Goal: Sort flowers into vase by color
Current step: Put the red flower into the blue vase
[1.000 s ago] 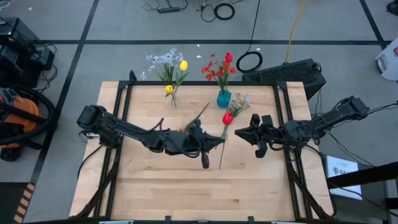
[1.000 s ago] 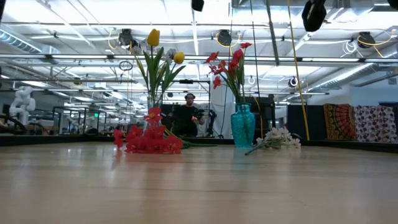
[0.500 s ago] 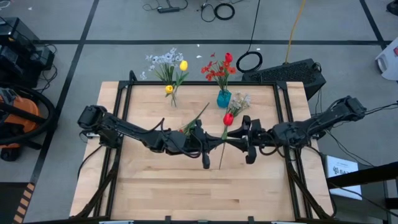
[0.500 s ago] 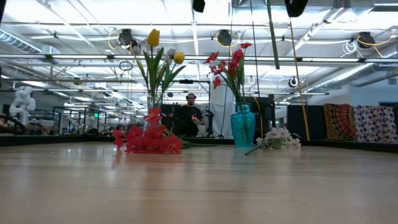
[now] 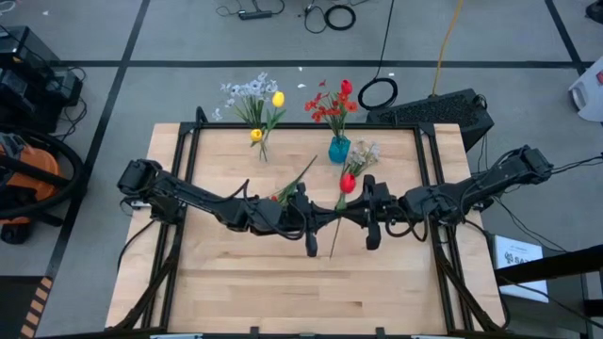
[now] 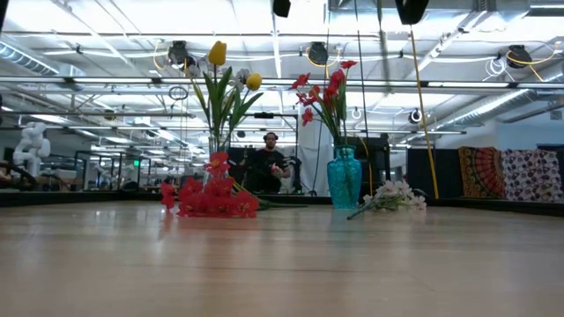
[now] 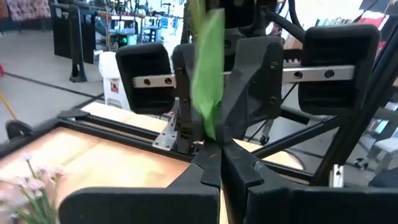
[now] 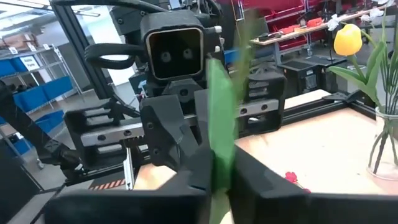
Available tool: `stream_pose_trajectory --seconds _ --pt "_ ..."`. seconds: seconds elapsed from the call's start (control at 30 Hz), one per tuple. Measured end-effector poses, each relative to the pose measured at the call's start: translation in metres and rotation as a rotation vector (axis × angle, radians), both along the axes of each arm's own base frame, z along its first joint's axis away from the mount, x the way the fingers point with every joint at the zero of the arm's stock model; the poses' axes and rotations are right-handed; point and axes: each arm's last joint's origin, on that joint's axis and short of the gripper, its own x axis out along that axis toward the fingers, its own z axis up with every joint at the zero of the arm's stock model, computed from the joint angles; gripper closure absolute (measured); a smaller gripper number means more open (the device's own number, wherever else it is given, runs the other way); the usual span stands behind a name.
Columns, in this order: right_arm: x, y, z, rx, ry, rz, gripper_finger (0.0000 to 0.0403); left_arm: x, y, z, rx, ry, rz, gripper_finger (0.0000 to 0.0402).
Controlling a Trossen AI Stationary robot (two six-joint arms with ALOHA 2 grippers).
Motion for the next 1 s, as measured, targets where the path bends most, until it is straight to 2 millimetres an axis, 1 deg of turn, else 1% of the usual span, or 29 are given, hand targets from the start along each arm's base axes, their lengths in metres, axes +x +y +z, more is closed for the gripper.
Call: stream_pose_trajectory --seconds 0.07,0.2,0.3,0.47,0.6,0.73,0.87,0.9,1.0 --pt "0.000 0.000 0.000 -0.017 0.000 0.001 0.0393 0.000 0.000 0.000 -0.044 -0.005 -0.001 0.0399" --pt "0.000 0.000 0.000 -0.019 0.003 0.001 0.0392 0.000 0.000 -0.001 -0.099 0.002 0.003 0.0379" --pt "0.000 0.000 0.000 -0.022 0.004 0.003 0.0399 0.000 0.000 -0.002 -0.099 0.009 0.004 0.0356" --pt "0.000 -0.001 -0.001 -0.022 0.006 0.001 0.0399 0.000 0.000 -0.005 -0.092 0.041 0.005 0.0317" --pt "0.000 -0.003 0.001 -0.020 0.000 -0.009 0.0400 -0.007 0.002 -0.001 -0.097 0.094 -0.006 0.0308" --pt "-0.003 -0.005 0.003 -0.022 0.002 -0.034 0.0400 -0.022 0.006 0.008 -0.050 0.177 -0.001 0.0307" --pt "-0.008 -0.009 0.002 -0.035 0.035 -0.102 0.0400 -0.044 0.014 0.022 0.013 0.239 0.042 0.0306" --pt "-0.009 -0.011 0.002 -0.039 0.044 -0.125 0.0400 -0.050 0.017 0.023 0.023 0.246 0.052 0.0306" --pt "-0.008 -0.017 0.001 -0.042 0.049 -0.187 0.0400 -0.070 0.026 0.014 0.032 0.273 0.069 0.0308"
